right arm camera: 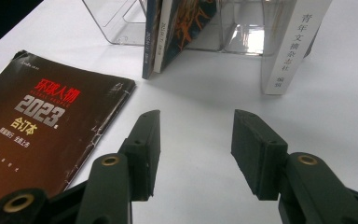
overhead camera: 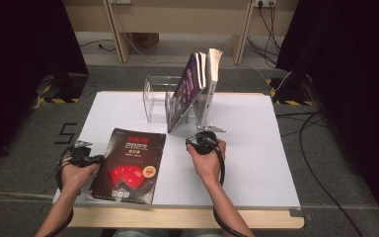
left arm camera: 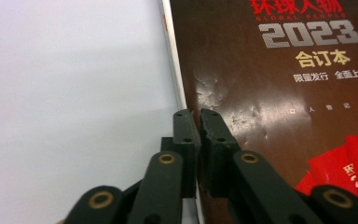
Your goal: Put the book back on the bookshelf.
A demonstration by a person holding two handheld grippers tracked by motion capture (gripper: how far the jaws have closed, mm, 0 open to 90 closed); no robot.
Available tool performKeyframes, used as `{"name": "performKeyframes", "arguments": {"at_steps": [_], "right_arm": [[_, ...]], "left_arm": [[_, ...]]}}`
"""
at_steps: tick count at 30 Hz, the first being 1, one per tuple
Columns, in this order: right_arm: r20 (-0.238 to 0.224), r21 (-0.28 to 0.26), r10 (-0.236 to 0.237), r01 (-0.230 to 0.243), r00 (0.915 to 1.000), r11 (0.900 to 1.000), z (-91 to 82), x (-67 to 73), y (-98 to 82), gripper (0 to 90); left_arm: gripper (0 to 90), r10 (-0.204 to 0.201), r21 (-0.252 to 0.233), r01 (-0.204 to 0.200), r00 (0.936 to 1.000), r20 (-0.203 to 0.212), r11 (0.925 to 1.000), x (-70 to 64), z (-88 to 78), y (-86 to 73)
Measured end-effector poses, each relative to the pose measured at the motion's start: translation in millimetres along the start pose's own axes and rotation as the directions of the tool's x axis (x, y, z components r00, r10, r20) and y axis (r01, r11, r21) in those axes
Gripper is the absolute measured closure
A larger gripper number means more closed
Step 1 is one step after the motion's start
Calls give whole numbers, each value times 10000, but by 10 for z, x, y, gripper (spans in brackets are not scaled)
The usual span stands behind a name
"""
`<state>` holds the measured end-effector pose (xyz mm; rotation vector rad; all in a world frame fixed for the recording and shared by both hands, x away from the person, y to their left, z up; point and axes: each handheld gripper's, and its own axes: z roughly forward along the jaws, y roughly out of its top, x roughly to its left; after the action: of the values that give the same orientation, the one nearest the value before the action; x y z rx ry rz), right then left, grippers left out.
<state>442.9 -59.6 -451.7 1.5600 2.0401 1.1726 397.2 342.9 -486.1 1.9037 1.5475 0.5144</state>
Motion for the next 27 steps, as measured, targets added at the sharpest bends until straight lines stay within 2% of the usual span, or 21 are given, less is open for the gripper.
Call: {"name": "performKeyframes", "arguments": {"at_steps": [3, 9, 20, 22, 24, 27], "right_arm": [[1, -13, -10, 10, 10000, 10000, -5, -5, -3, 529], [52, -22, 28, -28, 10000, 10000, -29, -29, 4, 529], [123, -15, 66, -66, 9999, 10000, -39, -64, 16, 529], [125, -11, 84, -84, 9999, 10000, -36, -65, 17, 528], [131, 31, 109, -109, 9999, 9999, -31, -68, 16, 528], [124, 75, 148, -149, 9998, 9999, -24, -73, 11, 528]], "left_arm": [[875, 273, -25, -273, 9996, -89, 9996, -31, -4, -4], [884, 741, 92, -744, 9968, 314, 9972, -83, -16, -6], [885, 1210, 37, -1219, 9882, 938, 9925, -226, -30, -44], [885, 1268, 27, -1277, 9874, 942, 9918, -243, -30, -47], [886, 1432, 7, -1442, 9831, 1136, 9895, -316, -32, -57], [886, 1670, 19, -1684, 9786, 1199, 9857, -378, -38, -64]]}}
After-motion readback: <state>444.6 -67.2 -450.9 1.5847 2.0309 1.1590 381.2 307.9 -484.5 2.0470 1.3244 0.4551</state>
